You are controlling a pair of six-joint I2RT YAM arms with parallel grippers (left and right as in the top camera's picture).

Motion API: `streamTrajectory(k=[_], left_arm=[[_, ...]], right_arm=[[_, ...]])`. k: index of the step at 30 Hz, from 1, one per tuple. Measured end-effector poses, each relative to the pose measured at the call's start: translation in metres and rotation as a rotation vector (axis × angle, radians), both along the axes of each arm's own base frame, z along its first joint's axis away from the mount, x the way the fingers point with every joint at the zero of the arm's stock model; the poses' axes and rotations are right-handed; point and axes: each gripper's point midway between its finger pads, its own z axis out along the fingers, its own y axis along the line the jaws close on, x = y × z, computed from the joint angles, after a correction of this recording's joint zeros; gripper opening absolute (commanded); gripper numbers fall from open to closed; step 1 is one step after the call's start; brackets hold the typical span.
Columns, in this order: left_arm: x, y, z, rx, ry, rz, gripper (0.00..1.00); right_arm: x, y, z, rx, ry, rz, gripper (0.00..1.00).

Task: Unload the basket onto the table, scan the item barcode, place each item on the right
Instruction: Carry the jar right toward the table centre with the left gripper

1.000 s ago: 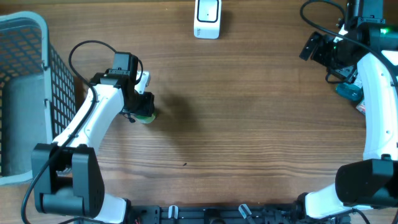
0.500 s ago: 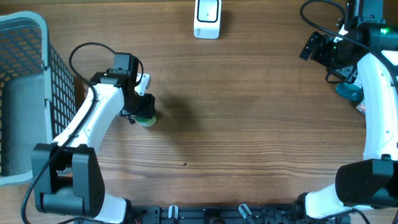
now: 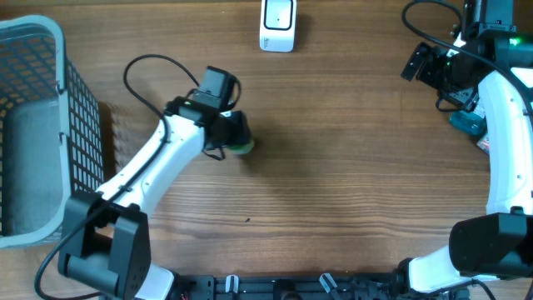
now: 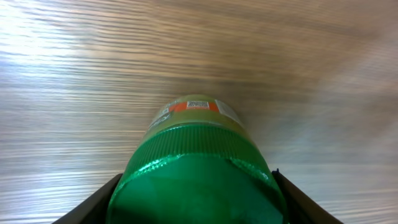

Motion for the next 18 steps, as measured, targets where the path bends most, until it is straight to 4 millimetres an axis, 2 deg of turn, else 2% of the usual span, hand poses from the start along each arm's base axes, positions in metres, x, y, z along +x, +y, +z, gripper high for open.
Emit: streamTrajectory(k=[7, 9, 12, 15, 18], left_arm=[[-0.016, -0.046, 0.003, -0.081, 0.031, 0.220, 0.54], [-0.021, -0.055, 0.002, -0.087, 0.036, 0.291, 0.45], [-0.030, -0.064, 0.002, -0.092, 0.044, 0.397, 0.46], [-0.038, -0.067, 0.000, -0.092, 0.053, 0.520, 0.50], [-0.044, -0.071, 0.000, -0.107, 0.056, 0.633, 0.48]], right_arm=[[0.000, 0.000, 0.000, 0.001, 0.000, 0.000, 1.00], [0.000, 0.001, 0.000, 0.005, 0.000, 0.002, 1.00], [0.000, 0.004, 0.000, 0.021, -0.002, 0.008, 1.00], [0.000, 0.006, 0.000, 0.033, -0.003, 0.013, 1.00], [0.000, 0.008, 0.000, 0.043, -0.004, 0.017, 1.00]])
